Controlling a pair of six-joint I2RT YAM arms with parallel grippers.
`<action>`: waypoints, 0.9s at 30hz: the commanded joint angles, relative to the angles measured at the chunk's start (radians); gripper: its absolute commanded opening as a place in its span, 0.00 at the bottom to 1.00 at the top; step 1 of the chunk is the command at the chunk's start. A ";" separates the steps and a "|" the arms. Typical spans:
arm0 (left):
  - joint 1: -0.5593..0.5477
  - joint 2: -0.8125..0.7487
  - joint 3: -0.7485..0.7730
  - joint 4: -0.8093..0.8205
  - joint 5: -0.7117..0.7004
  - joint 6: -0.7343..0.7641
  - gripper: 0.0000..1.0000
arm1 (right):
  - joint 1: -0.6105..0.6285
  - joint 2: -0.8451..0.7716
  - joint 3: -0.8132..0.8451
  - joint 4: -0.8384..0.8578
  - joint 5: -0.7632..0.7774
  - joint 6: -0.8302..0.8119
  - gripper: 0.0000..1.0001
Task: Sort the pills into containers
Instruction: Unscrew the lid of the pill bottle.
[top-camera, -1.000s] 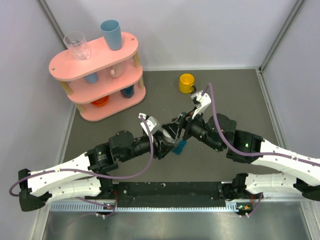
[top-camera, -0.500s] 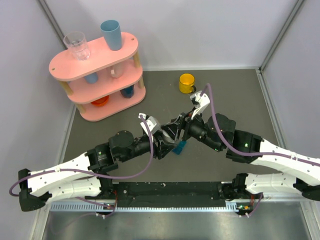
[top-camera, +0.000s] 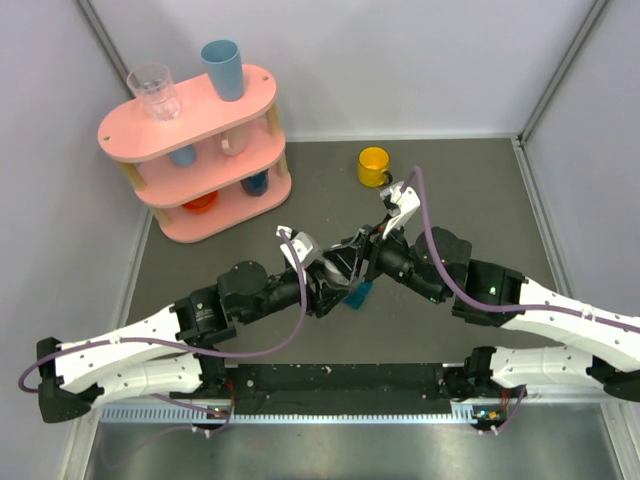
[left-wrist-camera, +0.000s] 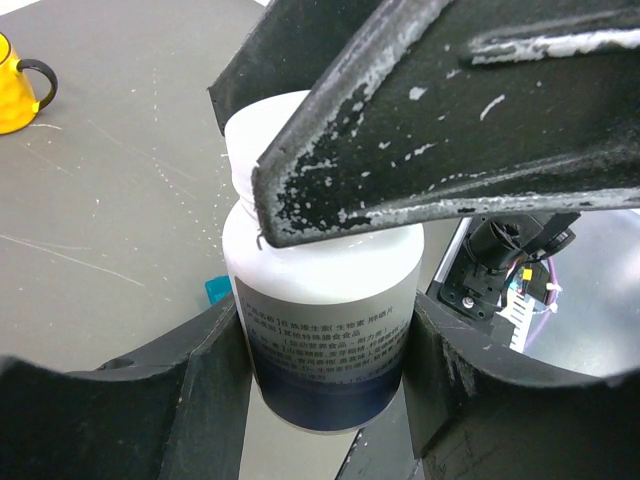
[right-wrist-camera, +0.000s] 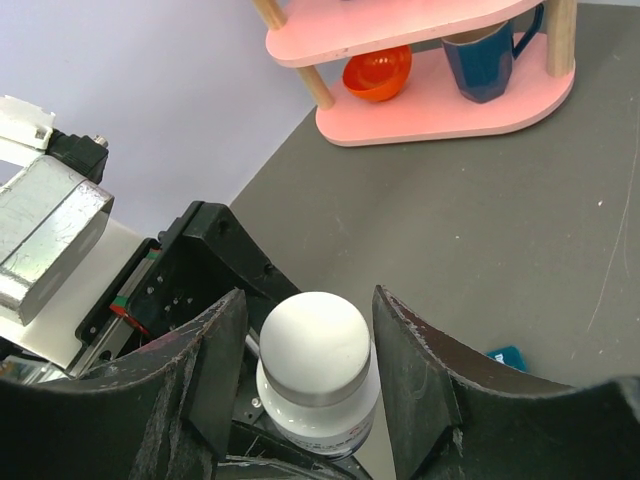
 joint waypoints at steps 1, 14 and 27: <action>0.002 -0.011 0.038 0.043 -0.016 0.010 0.00 | 0.006 -0.003 0.013 0.022 -0.006 0.014 0.53; 0.002 -0.015 0.035 0.045 -0.023 0.008 0.00 | 0.006 -0.002 0.010 0.022 -0.012 0.019 0.47; 0.000 -0.023 0.032 0.045 -0.036 0.004 0.00 | 0.006 0.001 0.005 0.022 -0.034 0.019 0.28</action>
